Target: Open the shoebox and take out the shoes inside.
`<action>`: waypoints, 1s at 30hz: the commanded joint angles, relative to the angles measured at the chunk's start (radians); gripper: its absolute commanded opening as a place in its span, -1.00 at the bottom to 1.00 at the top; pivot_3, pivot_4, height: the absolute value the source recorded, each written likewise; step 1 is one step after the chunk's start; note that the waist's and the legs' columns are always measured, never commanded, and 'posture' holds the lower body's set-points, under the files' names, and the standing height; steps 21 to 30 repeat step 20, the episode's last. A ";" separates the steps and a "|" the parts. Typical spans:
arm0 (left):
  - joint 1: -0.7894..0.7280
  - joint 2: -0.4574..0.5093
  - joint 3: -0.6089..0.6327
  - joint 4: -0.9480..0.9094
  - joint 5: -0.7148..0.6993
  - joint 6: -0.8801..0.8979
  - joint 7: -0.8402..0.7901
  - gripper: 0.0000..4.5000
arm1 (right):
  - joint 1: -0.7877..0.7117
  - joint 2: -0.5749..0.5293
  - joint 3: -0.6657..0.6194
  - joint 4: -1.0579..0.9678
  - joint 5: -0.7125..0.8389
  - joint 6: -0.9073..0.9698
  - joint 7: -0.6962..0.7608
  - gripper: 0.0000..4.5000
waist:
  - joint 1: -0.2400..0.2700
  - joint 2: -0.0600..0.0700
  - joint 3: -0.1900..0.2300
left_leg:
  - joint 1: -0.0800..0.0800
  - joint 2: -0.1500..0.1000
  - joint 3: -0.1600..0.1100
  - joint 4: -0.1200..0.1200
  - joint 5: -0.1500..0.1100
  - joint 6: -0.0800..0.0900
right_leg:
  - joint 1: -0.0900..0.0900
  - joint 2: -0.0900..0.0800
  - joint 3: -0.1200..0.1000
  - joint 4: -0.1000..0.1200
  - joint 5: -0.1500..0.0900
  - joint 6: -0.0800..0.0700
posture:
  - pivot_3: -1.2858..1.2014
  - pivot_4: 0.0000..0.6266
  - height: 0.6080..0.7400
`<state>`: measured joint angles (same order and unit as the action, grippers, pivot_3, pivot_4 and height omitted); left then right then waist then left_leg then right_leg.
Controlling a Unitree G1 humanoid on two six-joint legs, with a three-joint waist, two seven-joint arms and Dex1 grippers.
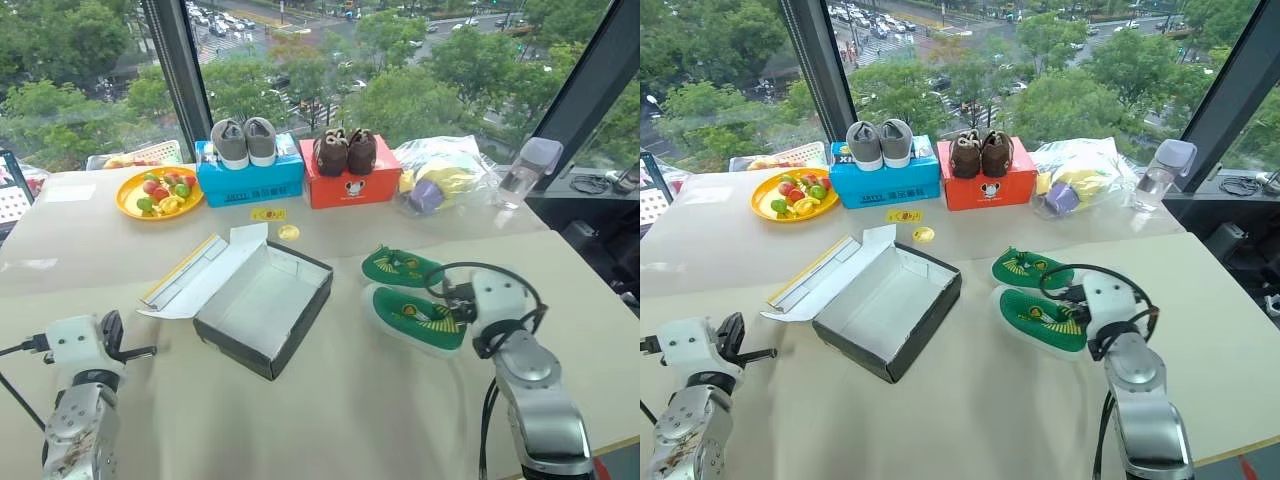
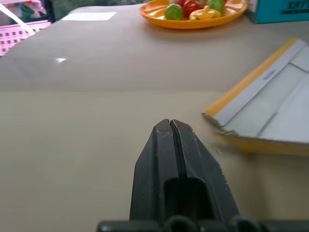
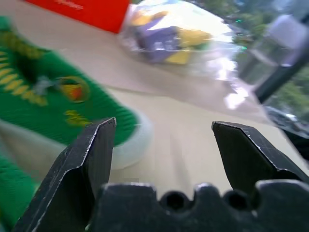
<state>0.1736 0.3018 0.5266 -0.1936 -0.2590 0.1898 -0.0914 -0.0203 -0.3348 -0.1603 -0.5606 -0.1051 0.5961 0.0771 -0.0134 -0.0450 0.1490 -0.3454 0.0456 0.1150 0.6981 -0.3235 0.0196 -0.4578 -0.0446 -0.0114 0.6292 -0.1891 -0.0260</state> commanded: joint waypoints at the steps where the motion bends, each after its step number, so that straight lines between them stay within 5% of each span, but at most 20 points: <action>1: 0.001 -0.001 0.020 0.034 0.023 -0.070 0.014 -1.00 | 0.004 -0.004 -0.054 -0.017 -0.007 -0.044 -0.016 0.70 | 0.000 0.000 0.000 | 0.000 0.000 0.000 0.000 0.000 0.000 | 0.000 0.000 0.000 0.000 0.000 0.000 | 0.03 -0.52 0.86; 30: -0.059 -0.011 0.011 0.094 0.004 -0.105 -0.010 -1.00 | 0.011 0.016 -0.048 0.030 -0.021 -0.086 -0.030 0.70 | -0.001 0.000 0.000 | -0.001 0.000 0.000 -0.001 0.000 0.000 | 0.000 0.000 0.000 0.000 0.000 0.001 | 0.03 -0.52 0.86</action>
